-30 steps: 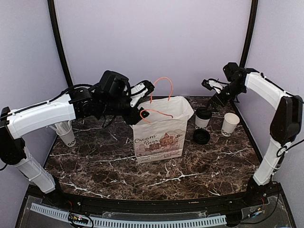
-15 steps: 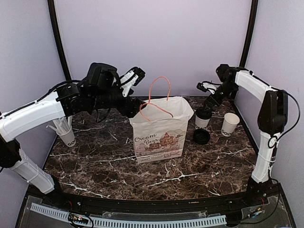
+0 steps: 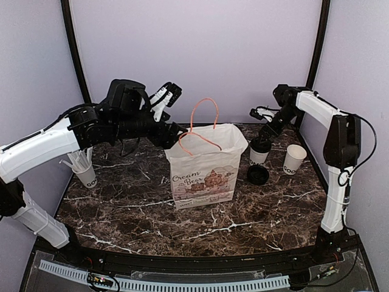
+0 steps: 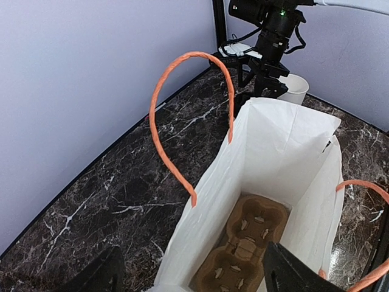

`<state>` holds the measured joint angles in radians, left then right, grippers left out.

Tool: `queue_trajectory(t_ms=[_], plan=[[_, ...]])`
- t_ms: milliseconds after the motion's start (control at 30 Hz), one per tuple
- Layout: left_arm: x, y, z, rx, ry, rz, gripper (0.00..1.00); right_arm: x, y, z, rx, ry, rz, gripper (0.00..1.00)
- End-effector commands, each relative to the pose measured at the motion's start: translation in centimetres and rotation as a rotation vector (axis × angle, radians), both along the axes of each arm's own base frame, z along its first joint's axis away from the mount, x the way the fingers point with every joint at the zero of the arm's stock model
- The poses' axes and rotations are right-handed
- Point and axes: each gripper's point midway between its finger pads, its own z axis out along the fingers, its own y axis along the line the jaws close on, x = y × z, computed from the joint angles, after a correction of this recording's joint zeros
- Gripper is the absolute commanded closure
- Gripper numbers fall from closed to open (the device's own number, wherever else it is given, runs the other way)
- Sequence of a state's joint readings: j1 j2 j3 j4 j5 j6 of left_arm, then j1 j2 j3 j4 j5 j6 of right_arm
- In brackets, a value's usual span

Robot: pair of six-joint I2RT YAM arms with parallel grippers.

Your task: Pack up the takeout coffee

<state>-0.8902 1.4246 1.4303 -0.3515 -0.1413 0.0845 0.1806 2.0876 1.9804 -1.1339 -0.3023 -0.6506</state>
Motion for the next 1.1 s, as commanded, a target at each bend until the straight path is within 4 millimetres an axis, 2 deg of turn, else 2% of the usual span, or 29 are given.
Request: queue_trajectory(t_ms=[0, 300, 633, 1067], plan=[[-0.4, 0.7, 1.2, -0.043, -0.014, 0.005, 0.18, 0.1, -0.2, 0.0, -0.009, 0.009, 0.002, 0.05], [-0.6, 0.9, 1.1, -0.047, -0.016, 0.005, 0.18, -0.5, 0.3, 0.1, 0.011, 0.036, 0.027, 0.04], [-0.7, 1.0, 1.0, -0.061, -0.009, 0.006, 0.18, -0.7, 1.3, -0.1, -0.043, 0.024, 0.047, 0.04], [-1.0, 0.8, 0.4, -0.073, 0.011, -0.001, 0.18, -0.8, 1.2, -1.3, -0.065, 0.057, 0.035, 0.08]])
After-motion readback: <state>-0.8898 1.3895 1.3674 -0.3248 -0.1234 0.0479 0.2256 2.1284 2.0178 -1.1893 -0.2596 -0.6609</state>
